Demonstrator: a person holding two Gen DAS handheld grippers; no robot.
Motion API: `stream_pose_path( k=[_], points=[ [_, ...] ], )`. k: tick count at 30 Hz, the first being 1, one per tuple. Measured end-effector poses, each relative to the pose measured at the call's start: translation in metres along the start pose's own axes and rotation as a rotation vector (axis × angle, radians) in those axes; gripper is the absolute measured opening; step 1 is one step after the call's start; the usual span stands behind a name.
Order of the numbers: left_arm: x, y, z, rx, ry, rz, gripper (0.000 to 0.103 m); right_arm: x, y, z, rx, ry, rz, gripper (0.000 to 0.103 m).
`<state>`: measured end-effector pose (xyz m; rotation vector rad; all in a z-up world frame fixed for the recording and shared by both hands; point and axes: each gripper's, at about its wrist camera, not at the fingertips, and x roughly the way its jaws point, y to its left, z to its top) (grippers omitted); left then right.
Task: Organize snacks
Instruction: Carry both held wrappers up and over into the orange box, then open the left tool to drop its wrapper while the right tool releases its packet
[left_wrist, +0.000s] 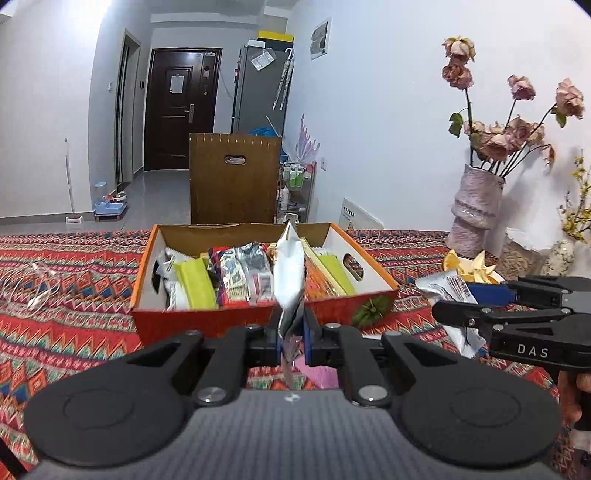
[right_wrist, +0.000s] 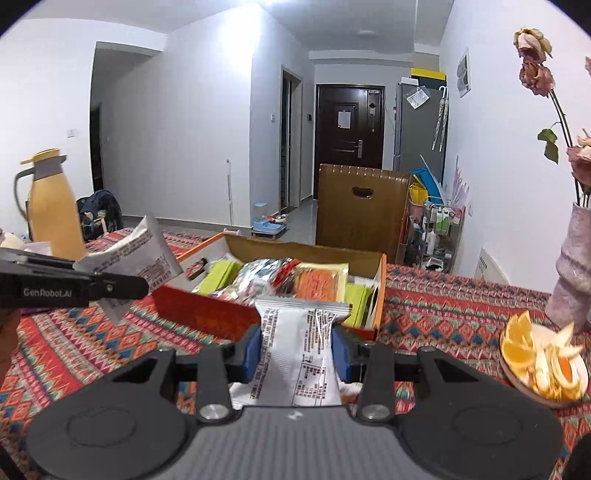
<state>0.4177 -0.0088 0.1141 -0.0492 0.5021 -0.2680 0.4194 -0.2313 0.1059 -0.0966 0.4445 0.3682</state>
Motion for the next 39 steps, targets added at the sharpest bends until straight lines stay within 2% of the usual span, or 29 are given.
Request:
stream_pose_path(
  k=[17,28,31,35,39],
  points=[
    [0.123,0.006,0.04,-0.021,0.057,-0.02,0.01,0.127,-0.043,0.026,0.051,0.045,0.036,0.039],
    [0.198,0.013,0.038,-0.062,0.129,-0.006,0.011,0.201,-0.059,0.023,0.06,0.107,0.028,0.039],
    [0.209,0.017,0.031,-0.074,0.155,-0.028,0.012,0.214,-0.055,0.016,0.029,0.141,0.025,0.04],
    [0.213,0.018,0.028,-0.051,0.167,-0.03,0.019,0.217,-0.048,0.016,-0.031,0.143,-0.003,0.042],
    [0.21,0.019,0.031,-0.057,0.163,-0.029,0.024,0.214,-0.047,0.017,-0.021,0.14,-0.007,0.043]
  ],
)
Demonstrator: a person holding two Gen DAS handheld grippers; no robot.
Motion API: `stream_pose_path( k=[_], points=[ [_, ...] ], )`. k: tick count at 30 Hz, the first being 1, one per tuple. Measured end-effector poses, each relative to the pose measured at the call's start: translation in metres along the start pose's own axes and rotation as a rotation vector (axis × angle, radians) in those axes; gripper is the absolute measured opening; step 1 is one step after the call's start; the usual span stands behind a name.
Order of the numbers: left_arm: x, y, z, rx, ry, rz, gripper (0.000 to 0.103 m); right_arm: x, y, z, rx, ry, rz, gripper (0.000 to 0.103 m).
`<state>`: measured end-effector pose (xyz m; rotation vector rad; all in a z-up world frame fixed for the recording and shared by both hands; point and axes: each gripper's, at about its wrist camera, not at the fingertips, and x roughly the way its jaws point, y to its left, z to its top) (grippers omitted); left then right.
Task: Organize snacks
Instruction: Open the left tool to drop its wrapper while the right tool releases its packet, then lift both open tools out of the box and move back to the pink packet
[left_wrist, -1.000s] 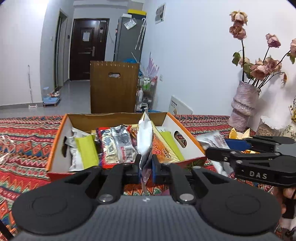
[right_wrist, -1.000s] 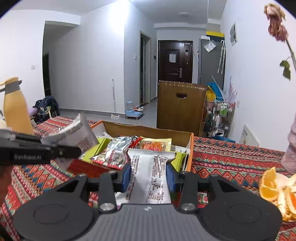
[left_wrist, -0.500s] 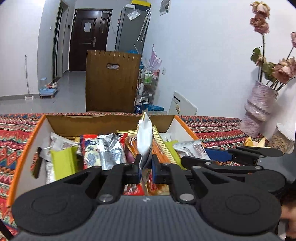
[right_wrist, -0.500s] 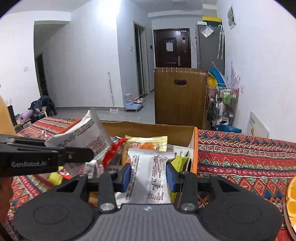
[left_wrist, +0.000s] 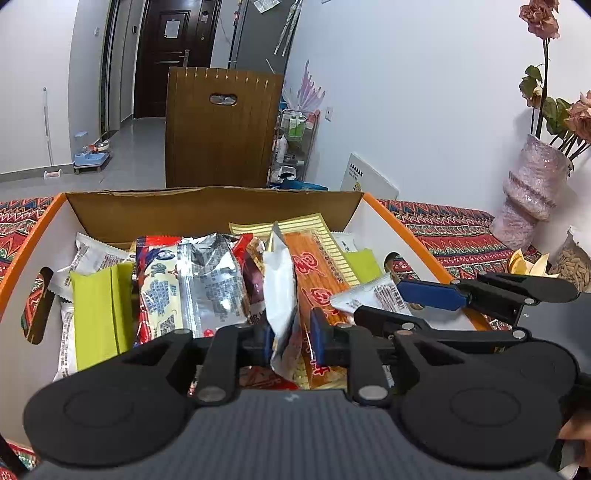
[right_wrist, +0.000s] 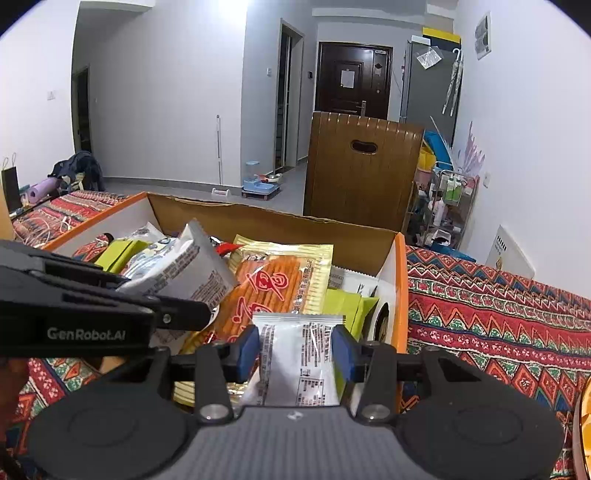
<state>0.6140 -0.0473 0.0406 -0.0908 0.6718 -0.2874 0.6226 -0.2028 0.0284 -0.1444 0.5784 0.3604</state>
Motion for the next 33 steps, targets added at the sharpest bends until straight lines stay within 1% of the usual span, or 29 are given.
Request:
stream_pose_path(
  k=[1,2,3,4,5,8,9,11,14,15,17,20,25,29,33],
  points=[
    [-0.001,0.0,0.001,0.0,-0.006,0.003,0.025,-0.001,0.0,0.0,0.007,-0.003,0.0,0.043],
    [-0.003,0.0,0.001,0.006,-0.015,0.01,0.033,0.0,-0.002,0.001,0.008,-0.004,-0.001,0.043],
    [-0.004,-0.002,0.001,0.01,-0.022,0.009,0.051,0.001,-0.003,0.001,0.004,-0.004,-0.001,0.044],
    [-0.006,-0.003,0.001,0.012,-0.028,-0.003,0.058,0.0,-0.001,0.001,-0.001,-0.007,0.007,0.052],
    [-0.01,-0.005,0.001,0.016,-0.036,-0.008,0.065,-0.001,-0.002,0.002,-0.003,-0.01,0.015,0.062],
    [-0.025,-0.009,-0.001,0.056,-0.081,0.01,0.074,-0.007,0.006,0.001,-0.02,-0.022,-0.005,0.069],
    [-0.03,-0.011,-0.002,0.065,-0.093,0.018,0.076,-0.01,0.007,0.0,-0.019,-0.024,-0.006,0.069],
    [-0.042,-0.01,-0.005,0.068,-0.11,0.034,0.078,-0.016,0.007,-0.005,0.007,-0.025,-0.004,0.069],
    [-0.06,-0.006,-0.009,0.057,-0.107,0.047,0.078,-0.031,0.01,-0.01,0.027,-0.032,-0.006,0.069],
    [-0.067,-0.005,-0.01,0.055,-0.11,0.056,0.079,-0.037,0.011,-0.009,0.029,-0.038,-0.009,0.069],
    [-0.084,-0.002,-0.012,0.039,-0.124,0.077,0.083,-0.052,0.012,-0.01,0.04,-0.052,-0.008,0.07],
    [-0.108,-0.002,-0.019,0.024,-0.131,0.092,0.084,-0.079,0.014,-0.014,0.05,-0.075,-0.014,0.072],
    [-0.152,-0.008,-0.037,0.006,-0.155,0.099,0.085,-0.128,0.021,-0.026,0.067,-0.103,-0.015,0.073],
    [-0.188,-0.016,-0.055,0.003,-0.18,0.108,0.089,-0.165,0.033,-0.039,0.067,-0.119,-0.008,0.075],
    [-0.224,-0.026,-0.077,-0.004,-0.207,0.119,0.089,-0.199,0.044,-0.055,0.065,-0.127,0.002,0.076]
  ],
)
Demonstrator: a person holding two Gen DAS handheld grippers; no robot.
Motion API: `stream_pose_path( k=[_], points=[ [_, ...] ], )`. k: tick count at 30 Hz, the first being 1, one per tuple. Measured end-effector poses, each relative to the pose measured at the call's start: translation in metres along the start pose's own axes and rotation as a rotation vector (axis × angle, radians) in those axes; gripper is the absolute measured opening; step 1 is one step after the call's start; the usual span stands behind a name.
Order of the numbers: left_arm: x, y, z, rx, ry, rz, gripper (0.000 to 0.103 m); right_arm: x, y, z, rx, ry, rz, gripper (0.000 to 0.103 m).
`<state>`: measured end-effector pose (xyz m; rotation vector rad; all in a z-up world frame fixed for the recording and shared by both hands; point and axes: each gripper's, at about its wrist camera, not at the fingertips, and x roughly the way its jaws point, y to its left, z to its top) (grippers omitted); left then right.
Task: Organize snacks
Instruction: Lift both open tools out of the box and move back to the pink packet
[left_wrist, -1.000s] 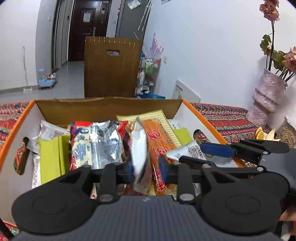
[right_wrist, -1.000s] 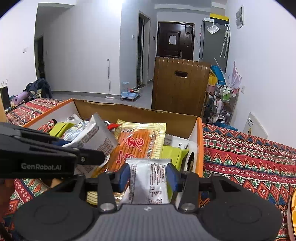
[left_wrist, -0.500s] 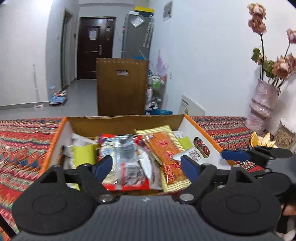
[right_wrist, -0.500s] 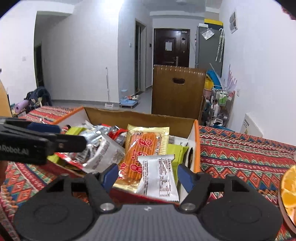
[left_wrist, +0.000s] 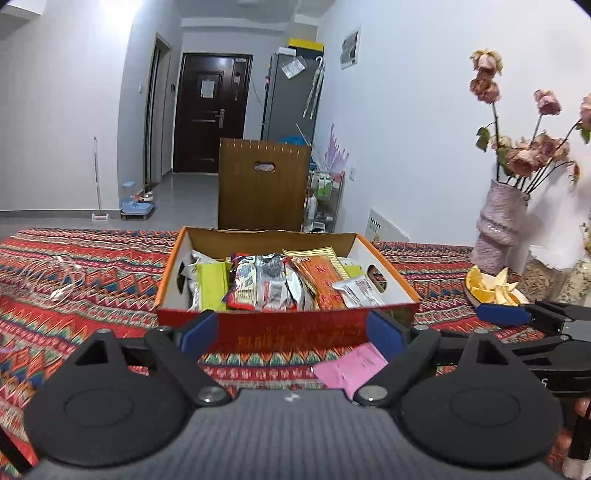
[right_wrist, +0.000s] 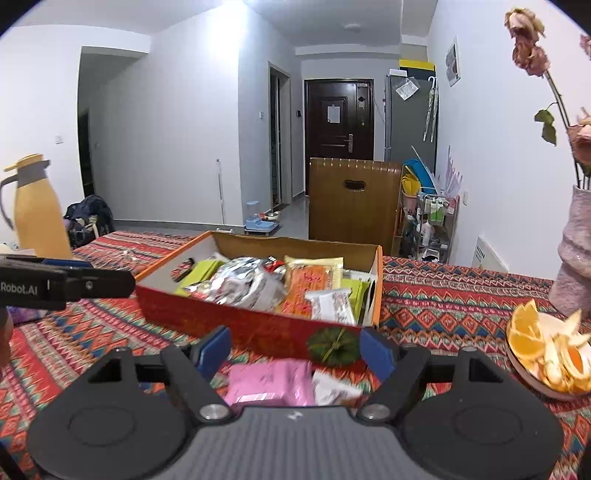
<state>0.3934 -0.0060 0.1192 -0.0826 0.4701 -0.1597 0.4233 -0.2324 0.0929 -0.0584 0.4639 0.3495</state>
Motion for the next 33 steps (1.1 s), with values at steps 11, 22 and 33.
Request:
stream_pose_path(
  k=[11,22,33],
  points=[
    [-0.101,-0.013,-0.047,0.006,-0.062,0.018,0.098,-0.093,0.033,-0.045,-0.014,-0.023,0.011,0.081],
    [-0.172,-0.022,-0.108,0.004,-0.053,0.039,0.103,-0.16,0.061,-0.101,-0.003,-0.004,0.016,0.086],
    [-0.193,-0.02,-0.159,-0.021,0.057,0.05,0.103,-0.192,0.07,-0.155,0.061,0.077,0.03,0.087]
  ],
)
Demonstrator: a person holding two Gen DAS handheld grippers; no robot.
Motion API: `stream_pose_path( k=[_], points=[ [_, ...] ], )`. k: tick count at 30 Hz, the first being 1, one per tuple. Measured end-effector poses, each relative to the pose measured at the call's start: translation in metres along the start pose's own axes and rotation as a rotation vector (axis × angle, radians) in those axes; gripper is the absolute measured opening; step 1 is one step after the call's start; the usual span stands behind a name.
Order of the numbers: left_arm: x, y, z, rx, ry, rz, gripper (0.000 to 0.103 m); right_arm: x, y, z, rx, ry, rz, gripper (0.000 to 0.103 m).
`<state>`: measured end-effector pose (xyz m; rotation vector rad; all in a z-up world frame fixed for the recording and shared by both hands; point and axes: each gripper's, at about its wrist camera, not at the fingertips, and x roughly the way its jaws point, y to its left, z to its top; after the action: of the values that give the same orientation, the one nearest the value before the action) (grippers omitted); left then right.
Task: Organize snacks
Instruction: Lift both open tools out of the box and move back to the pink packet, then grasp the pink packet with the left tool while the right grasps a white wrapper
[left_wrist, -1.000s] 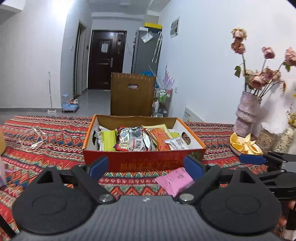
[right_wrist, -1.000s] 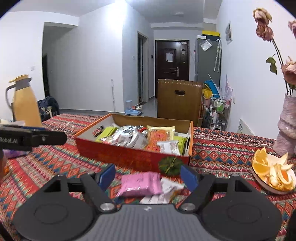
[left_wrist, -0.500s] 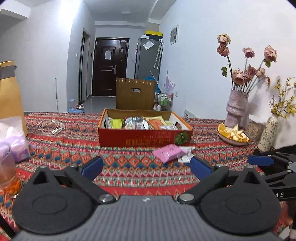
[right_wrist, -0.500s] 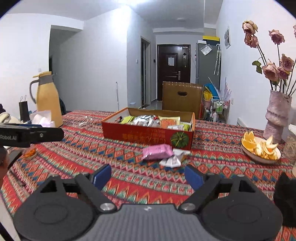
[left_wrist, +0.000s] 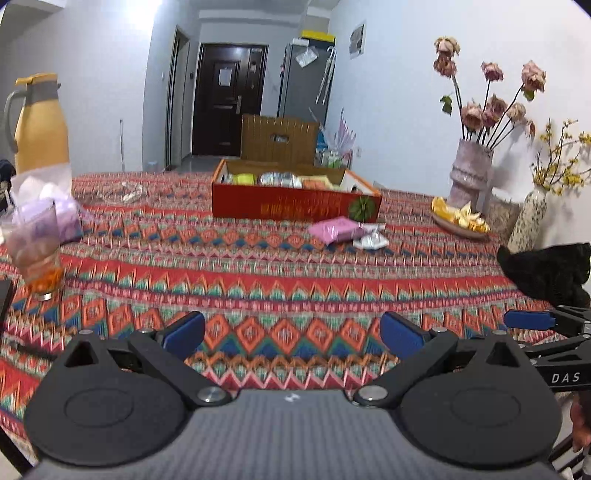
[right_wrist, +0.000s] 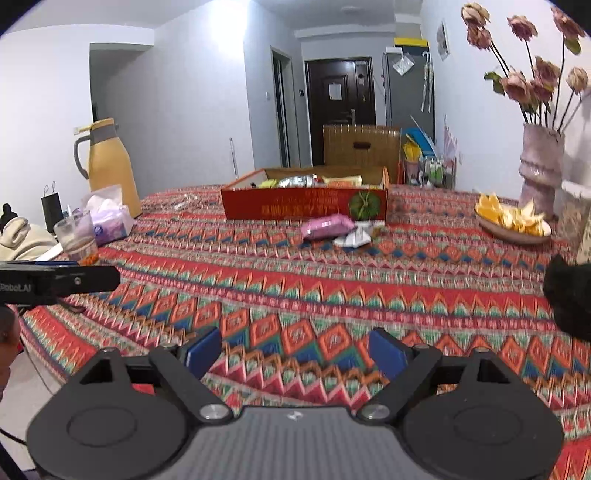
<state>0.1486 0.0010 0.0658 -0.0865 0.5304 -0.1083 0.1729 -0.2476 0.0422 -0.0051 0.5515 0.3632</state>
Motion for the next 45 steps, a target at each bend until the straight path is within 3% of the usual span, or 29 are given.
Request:
stream_pose_path(
  k=[10,23,37,45],
  points=[
    [0.015,0.001,-0.005,-0.003,0.045,0.006,0.103,0.008,-0.008,-0.009,0.023,0.035,-0.019,0.087],
    [0.069,-0.003,0.022,0.046,0.077,-0.018,0.103,0.058,-0.025,0.021,0.007,0.071,-0.032,0.086],
    [0.163,-0.02,0.083,0.231,0.089,-0.145,0.103,0.135,-0.06,0.074,-0.034,0.094,-0.061,0.087],
    [0.249,-0.026,0.115,0.273,0.146,-0.257,0.103,0.179,-0.08,0.1,-0.052,0.116,-0.06,0.086]
  ],
)
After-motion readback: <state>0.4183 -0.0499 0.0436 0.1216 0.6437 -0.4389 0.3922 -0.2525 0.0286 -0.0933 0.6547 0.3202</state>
